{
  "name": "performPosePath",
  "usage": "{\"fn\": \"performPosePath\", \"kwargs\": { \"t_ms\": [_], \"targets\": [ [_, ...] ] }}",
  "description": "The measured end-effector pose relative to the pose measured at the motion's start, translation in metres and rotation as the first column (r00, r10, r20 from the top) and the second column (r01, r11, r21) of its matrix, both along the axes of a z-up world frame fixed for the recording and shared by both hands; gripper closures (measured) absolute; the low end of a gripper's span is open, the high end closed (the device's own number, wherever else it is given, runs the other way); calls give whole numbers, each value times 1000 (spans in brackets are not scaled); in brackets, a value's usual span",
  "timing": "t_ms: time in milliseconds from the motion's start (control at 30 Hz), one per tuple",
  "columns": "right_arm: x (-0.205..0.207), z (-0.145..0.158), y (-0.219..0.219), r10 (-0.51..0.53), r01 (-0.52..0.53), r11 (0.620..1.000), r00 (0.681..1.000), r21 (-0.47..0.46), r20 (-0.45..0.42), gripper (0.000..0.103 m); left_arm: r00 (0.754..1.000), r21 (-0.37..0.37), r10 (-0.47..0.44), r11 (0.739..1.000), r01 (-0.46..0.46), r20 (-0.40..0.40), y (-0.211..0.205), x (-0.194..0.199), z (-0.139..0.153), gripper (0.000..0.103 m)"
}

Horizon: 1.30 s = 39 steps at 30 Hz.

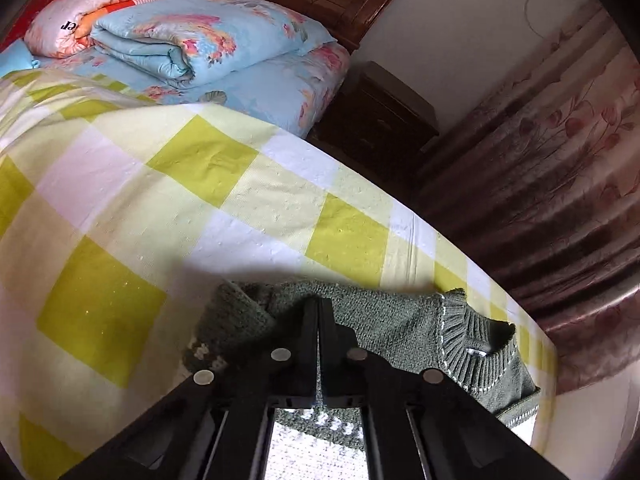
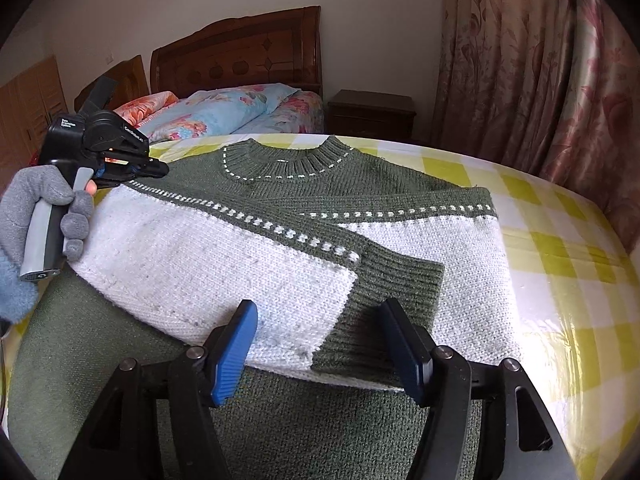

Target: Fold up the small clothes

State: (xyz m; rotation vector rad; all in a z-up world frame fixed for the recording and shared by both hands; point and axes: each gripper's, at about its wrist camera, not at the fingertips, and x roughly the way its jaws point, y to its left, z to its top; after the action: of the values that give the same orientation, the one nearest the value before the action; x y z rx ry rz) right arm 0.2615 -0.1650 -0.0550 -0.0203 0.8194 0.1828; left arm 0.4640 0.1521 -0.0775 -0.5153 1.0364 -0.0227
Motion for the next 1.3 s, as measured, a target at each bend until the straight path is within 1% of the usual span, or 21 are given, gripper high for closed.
{"fn": "performPosePath", "kwargs": {
  "t_ms": [67,100,167,267,467,533,567,600,633,700,767,800,867,900,933,1000,1033,1100,1133,1233,1300],
  "targets": [
    [0,0,0,3,-3,1000,1000,3,0,0,1000,110,-13,994,12,8,-9,1,5,101],
    [0,0,0,4,-4,1000,1000,5,0,0,1000,151,-18,988,17,9,-16,2,7,101],
    [-1,0,-1,5,-5,1000,1000,12,0,0,1000,200,-13,980,10,13,-23,1,9,101],
    [-1,-1,-2,6,-6,1000,1000,20,1,0,1000,218,-6,976,3,16,-25,-4,9,101],
    [-1,0,-2,7,-7,1000,1000,23,1,0,999,203,-48,978,44,12,-20,0,8,101],
    [-1,0,-2,7,-7,1000,1000,23,1,0,999,236,-41,971,39,1,-27,-6,15,101],
    [-1,0,-2,7,-7,1000,1000,24,1,0,998,259,-54,965,44,29,-33,-11,23,99],
    [-1,0,-2,7,-7,1000,1000,24,1,0,995,269,-79,961,58,65,-41,-18,31,98],
    [-1,0,-1,7,-7,1000,1000,24,0,0,989,265,-113,961,84,94,-49,-23,37,94],
    [-1,0,-1,8,-8,1000,1000,21,0,0,970,240,-213,954,179,120,-69,-28,45,87],
    [-1,0,-1,8,-8,1000,1000,21,0,0,955,256,-286,931,258,76,-88,-25,39,84],
    [-1,0,-1,7,-7,1000,1000,21,0,0,953,271,-301,921,278,44,-94,-22,32,84],
    [-1,0,0,7,-7,1000,1000,21,0,0,955,295,-295,911,287,-20,-95,-16,12,85],
    [-1,0,-1,7,-7,1000,1000,22,0,0,958,293,-285,919,263,36,-87,-18,13,83],
    [-1,0,0,7,-7,1000,1000,23,-1,0,970,297,-241,928,223,24,-78,-17,12,85],
    [-1,0,-1,8,-8,1000,1000,22,0,0,982,231,-184,958,172,35,-53,-16,11,88],
    [-1,0,-1,8,-8,1000,1000,22,-1,0,985,197,-171,967,161,36,-43,-15,10,94],
    [-1,0,-1,8,-8,1000,1000,24,-1,0,986,148,-162,977,155,33,-28,-12,8,98],
    [-1,0,-1,8,-8,1000,1000,24,-1,0,988,138,-154,979,148,32,-25,-12,8,98],
    [-1,0,-2,7,-7,1000,1000,25,-1,0,995,169,-92,982,86,26,-25,-20,17,97],
    [-1,0,-2,7,-7,1000,1000,26,-1,0,990,193,-119,976,103,76,-41,-38,31,97]
  ]
}}
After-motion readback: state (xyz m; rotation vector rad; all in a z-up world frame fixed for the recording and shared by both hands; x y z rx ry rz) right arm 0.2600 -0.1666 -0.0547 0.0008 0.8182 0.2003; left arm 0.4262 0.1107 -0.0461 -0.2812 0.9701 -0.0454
